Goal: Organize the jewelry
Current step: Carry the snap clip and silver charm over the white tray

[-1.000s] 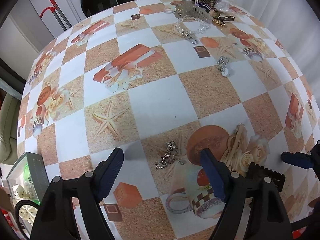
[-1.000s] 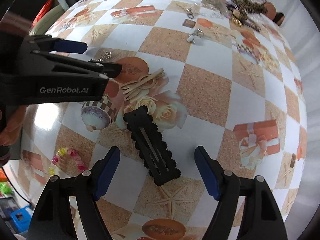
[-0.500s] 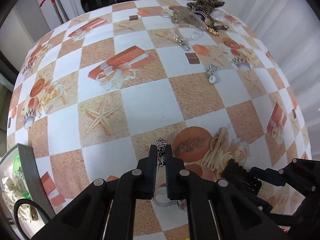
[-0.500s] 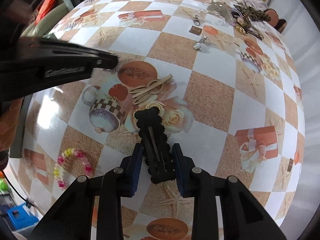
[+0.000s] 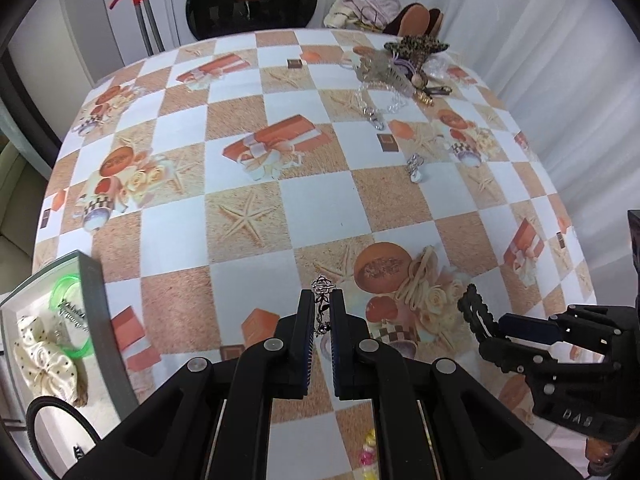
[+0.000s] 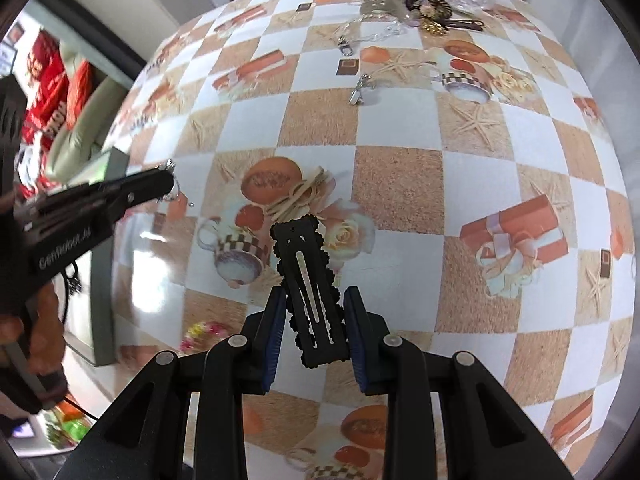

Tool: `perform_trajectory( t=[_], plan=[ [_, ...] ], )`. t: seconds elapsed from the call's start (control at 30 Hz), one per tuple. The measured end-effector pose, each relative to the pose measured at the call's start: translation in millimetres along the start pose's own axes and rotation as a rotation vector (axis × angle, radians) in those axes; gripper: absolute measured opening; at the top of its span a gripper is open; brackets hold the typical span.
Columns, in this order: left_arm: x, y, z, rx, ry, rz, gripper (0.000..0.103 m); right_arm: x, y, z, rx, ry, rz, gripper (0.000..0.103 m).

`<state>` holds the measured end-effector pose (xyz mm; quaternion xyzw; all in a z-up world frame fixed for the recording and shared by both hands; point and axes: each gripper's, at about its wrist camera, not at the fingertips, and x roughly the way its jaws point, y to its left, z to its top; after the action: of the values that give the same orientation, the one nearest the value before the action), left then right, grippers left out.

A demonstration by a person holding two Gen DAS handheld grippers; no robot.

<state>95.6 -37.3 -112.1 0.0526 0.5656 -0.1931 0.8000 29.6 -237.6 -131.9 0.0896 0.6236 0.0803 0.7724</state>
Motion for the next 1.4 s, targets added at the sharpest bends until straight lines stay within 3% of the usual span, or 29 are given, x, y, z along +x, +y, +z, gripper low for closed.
perform_trajectory(
  t=[0.37, 0.6, 0.97, 1.4],
  plan=[
    [-49.4, 20.2, -14.3, -0.065, -0.057, 0.002, 0.012, -30.8, 34.5, 6.8, 0.006, -0.023, 0.038, 0.032],
    [-79.2, 47.8, -30.3, -0.131, -0.084, 0.023, 0.012, -47.4, 72.2, 13.0, -0.022, -0.009, 0.108, 0.032],
    [-124.6, 109.3, -69.2, -0.27, -0.121, 0.095, 0.012, -64.0, 168.8, 35.3, -0.184, -0.009, 0.213, 0.032],
    [-162.1, 176.3, -119.9, -0.435, -0.149, 0.195, 0.012, -48.6, 276.1, 40.0, -0.39, 0.052, 0.297, 0.032]
  ],
)
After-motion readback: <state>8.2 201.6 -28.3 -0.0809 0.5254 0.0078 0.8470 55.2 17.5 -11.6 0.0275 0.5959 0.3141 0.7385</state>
